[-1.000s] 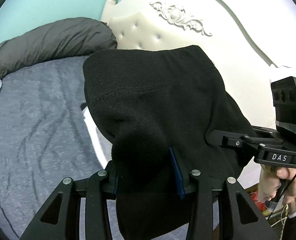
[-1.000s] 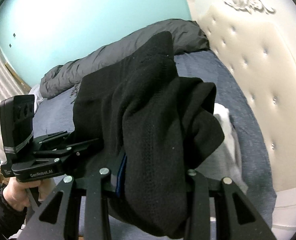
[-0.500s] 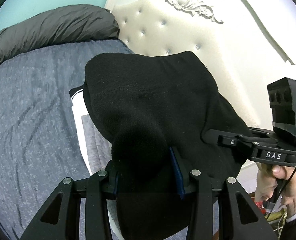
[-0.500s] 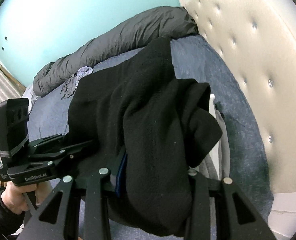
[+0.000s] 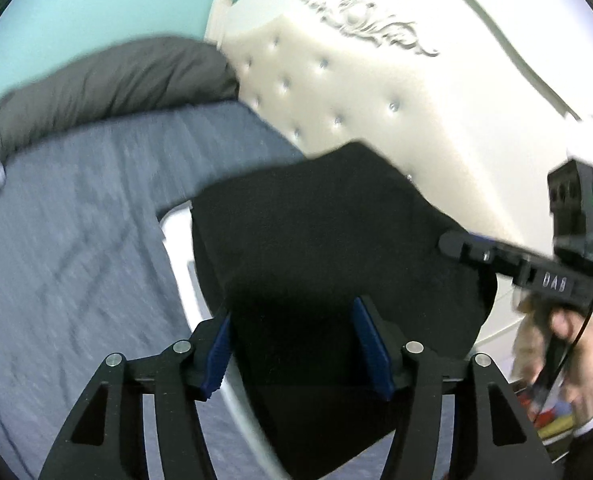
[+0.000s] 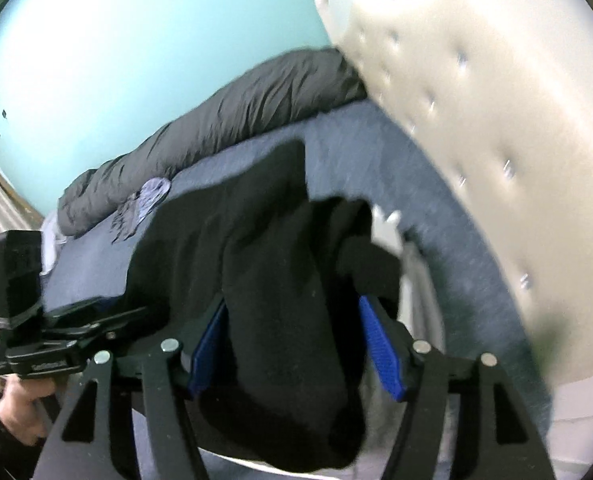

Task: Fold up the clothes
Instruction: 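Carry the hoodie bundle with both tools toward the clothes stack by the headboard, then lower the hoodie bundle onto the folded clothes stack with both tools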

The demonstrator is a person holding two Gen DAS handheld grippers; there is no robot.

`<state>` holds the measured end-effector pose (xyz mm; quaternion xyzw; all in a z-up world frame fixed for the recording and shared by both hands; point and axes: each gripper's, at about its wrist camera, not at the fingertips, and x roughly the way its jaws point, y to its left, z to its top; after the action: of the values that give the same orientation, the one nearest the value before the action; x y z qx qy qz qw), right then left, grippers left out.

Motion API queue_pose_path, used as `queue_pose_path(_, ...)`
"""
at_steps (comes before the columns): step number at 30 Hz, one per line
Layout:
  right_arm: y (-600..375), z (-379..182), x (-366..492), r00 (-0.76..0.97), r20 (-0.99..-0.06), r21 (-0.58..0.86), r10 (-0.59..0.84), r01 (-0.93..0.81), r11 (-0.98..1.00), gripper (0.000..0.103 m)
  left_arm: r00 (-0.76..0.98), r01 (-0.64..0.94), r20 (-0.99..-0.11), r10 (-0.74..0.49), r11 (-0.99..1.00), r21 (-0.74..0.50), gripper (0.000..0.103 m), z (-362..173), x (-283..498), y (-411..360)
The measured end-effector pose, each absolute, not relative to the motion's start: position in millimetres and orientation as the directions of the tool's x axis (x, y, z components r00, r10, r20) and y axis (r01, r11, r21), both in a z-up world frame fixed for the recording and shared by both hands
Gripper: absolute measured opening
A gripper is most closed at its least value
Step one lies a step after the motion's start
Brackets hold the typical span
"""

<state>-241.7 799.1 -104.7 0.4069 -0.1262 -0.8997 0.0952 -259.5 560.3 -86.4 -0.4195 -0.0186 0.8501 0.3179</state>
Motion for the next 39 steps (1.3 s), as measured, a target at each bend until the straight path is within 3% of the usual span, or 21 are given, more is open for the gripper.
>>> queue_pose_path(6,780,-60,-241,-0.757,-0.626,0.187,-0.187,0.086,-0.978,0.066,-0.449,-0.564,-0.691,0.567,-0.779,-0.274,0.062,-67,-262,558)
queue_pose_path(9,761,-50,-250,-0.749,-0.617,0.178,-0.241,0.166,-0.970,0.039,-0.465,-0.572,-0.691,0.553,-0.783,-0.243,0.062,-64,-266,557)
queue_pose_path(13,745,-69,-273,-0.687,-0.694,0.131,-0.216,0.175,-0.976,0.020,-0.468,-0.555,-0.709,0.528,-0.799,-0.230,0.062,-77,-283,560)
queue_pose_path(20,771,-122,-296,-0.613,-0.781,0.123,-0.118,0.035,-0.992,0.015,-0.431,-0.574,-0.739,0.517,-0.789,-0.217,0.060,-102,-285,567)
queue_pose_path(24,788,-138,-297,-0.603,-0.784,0.195,-0.145,-0.017,-0.981,0.015,-0.417,-0.582,-0.749,0.514,-0.785,-0.215,0.055,-114,-283,571)
queue_pose_path(28,783,-148,-297,-0.599,-0.791,0.178,-0.126,-0.029,-0.984,0.014,-0.418,-0.587,-0.759,0.500,-0.786,-0.194,0.055,-116,-278,573)
queue_pose_path(35,788,-111,-261,-0.721,-0.666,0.286,-0.191,-0.011,-0.958,0.016,-0.476,-0.605,-0.717,0.510,-0.781,-0.154,0.055,-88,-260,557)
queue_pose_path(39,773,-95,-223,-0.765,-0.616,0.228,-0.188,0.055,-0.972,0.016,-0.496,-0.630,-0.690,0.528,-0.765,-0.132,0.055,-75,-240,550)
